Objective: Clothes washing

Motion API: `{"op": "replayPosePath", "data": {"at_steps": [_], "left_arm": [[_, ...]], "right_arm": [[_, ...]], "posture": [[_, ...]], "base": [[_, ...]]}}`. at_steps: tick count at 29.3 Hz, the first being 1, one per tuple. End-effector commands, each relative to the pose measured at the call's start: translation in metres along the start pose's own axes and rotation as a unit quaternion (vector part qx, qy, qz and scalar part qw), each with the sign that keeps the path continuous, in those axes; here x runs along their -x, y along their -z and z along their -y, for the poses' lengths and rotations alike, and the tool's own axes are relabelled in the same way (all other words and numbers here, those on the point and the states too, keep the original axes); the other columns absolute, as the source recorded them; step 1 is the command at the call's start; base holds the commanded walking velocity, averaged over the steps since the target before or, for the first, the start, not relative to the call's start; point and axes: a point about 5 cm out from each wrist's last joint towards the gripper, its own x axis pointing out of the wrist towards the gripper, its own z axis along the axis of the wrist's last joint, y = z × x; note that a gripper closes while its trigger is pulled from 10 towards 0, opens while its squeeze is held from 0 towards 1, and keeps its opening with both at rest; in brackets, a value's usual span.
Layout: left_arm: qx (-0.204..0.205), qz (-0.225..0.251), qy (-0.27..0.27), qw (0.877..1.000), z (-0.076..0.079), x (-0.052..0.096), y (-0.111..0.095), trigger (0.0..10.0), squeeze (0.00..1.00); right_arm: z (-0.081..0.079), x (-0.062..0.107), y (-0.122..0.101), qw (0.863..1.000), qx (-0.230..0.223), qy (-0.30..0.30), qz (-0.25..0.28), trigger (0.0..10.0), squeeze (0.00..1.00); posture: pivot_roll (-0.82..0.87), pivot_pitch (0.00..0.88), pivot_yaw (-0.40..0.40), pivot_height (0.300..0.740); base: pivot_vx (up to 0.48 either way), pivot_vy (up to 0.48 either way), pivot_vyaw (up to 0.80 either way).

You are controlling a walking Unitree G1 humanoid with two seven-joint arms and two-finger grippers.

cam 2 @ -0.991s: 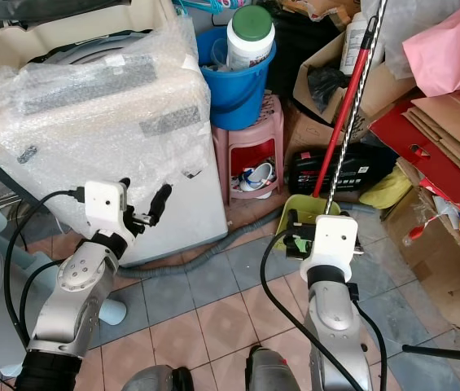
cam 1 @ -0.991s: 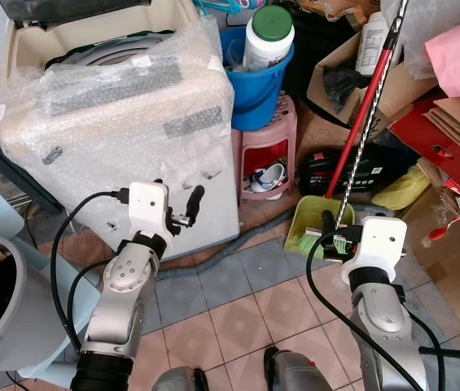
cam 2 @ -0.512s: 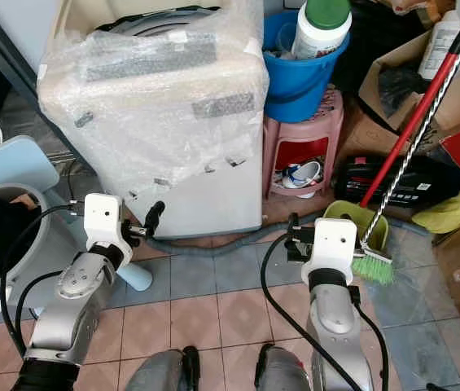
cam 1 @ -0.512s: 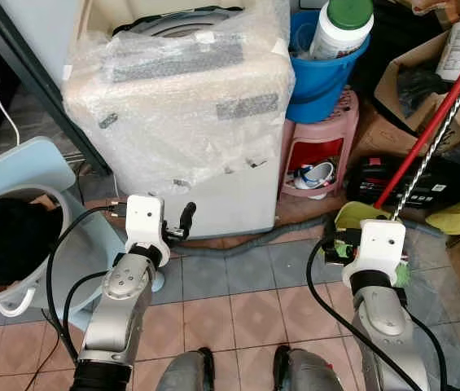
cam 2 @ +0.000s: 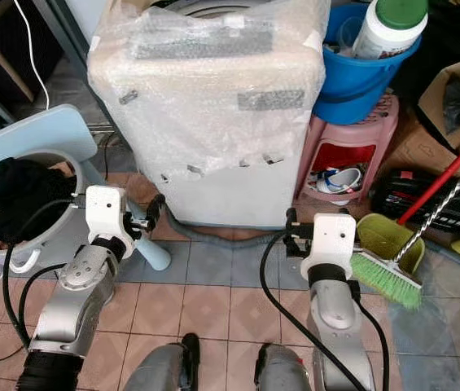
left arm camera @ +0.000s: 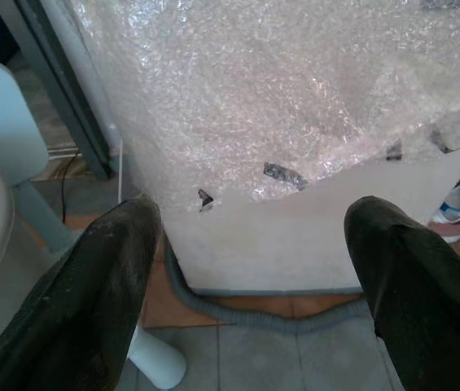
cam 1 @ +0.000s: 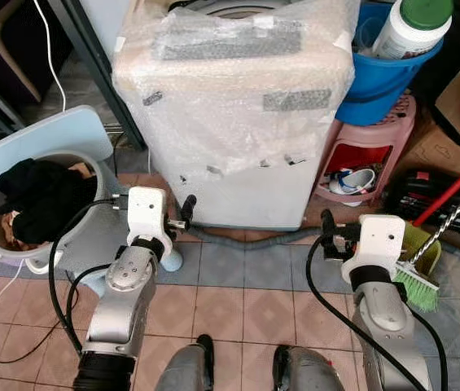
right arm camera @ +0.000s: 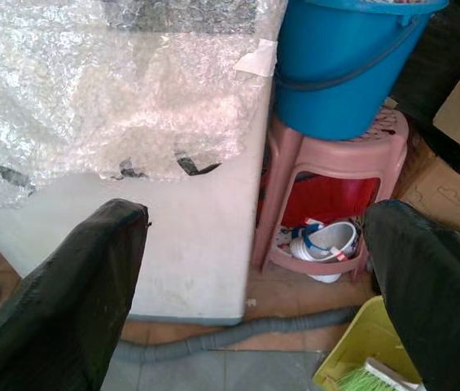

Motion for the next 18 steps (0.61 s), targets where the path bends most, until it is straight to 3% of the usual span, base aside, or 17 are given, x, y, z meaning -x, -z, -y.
{"op": "replayPosePath", "data": {"at_steps": [1,18], "left_arm": [[-0.005,0.0,-0.012,1.0,-0.0049,0.0004,-0.0004,10.0,0.0],[-0.008,0.008,-0.008,1.0,0.0036,-0.0065,-0.0042,10.0,0.0]], "right_arm": [[-0.0063,-0.0002,-0.004,1.0,-0.006,-0.014,0.009,10.0,0.0],[-0.0064,-0.0044,-0.0065,1.0,-0.005,-0.024,0.018,10.0,0.0]], "posture": [[-0.11,0.167,0.116,0.74],[-0.12,0.15,0.118,0.74]], "base": [[0.0,0.0,0.8],[0.0,0.0,0.8]]}}
